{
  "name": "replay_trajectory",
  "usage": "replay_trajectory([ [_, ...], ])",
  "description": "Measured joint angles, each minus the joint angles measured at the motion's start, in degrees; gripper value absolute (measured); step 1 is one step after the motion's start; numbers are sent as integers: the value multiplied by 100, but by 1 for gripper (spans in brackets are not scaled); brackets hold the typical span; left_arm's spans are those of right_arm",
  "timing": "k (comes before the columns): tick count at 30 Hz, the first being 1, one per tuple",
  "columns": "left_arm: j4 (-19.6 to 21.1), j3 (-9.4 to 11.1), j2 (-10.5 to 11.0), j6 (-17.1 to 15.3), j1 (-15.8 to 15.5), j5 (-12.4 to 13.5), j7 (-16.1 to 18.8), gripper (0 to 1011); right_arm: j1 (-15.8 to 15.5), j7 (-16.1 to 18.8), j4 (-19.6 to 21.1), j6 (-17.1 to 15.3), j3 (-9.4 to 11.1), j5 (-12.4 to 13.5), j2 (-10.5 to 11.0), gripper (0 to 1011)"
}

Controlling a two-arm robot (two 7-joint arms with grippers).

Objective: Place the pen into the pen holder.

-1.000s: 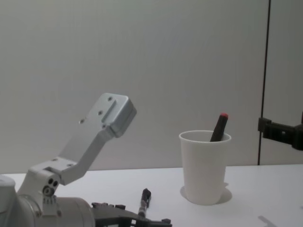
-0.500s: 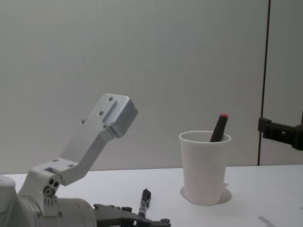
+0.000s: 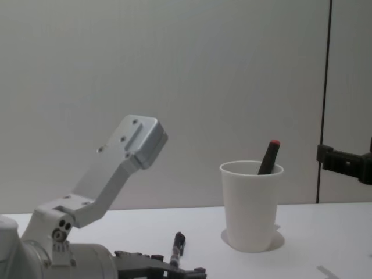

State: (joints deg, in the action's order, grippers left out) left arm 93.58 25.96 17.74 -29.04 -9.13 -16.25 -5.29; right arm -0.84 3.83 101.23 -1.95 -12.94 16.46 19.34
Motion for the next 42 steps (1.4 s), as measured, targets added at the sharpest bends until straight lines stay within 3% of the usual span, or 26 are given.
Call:
replay_trajectory([
  [42,-8,-40,-24,28,11,-132,61,386,0,0,0,0,0,0,0,1001],
])
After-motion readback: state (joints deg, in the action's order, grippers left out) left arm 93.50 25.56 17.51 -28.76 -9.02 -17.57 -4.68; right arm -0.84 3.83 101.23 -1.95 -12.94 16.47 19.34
